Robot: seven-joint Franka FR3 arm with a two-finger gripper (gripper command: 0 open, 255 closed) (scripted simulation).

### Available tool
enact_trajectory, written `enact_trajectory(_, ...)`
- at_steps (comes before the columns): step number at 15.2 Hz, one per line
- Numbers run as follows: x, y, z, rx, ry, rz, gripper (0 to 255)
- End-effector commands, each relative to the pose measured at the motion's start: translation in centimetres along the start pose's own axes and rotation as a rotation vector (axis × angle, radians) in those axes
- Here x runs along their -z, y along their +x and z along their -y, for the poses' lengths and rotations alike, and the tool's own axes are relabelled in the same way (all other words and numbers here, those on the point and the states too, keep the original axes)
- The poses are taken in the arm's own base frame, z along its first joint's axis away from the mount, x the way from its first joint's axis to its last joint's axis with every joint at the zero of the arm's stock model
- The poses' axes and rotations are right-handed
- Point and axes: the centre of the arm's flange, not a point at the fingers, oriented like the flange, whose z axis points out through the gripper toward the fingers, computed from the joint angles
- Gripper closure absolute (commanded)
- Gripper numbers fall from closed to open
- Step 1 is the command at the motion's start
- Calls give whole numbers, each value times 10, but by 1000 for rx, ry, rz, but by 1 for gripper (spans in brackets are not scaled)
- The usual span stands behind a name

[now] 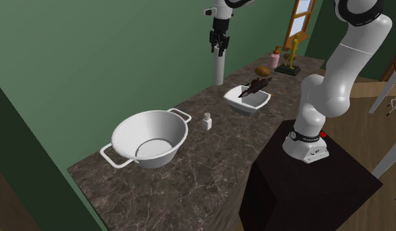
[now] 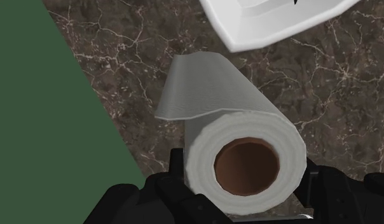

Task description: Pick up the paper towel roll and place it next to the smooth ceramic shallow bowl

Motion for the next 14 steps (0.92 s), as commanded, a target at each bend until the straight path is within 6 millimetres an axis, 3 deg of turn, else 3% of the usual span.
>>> enact_trajectory(1,-10,-2,2,0,-1,0,255)
enact_trajectory(14,-79,-6,6,0,-1,0,255)
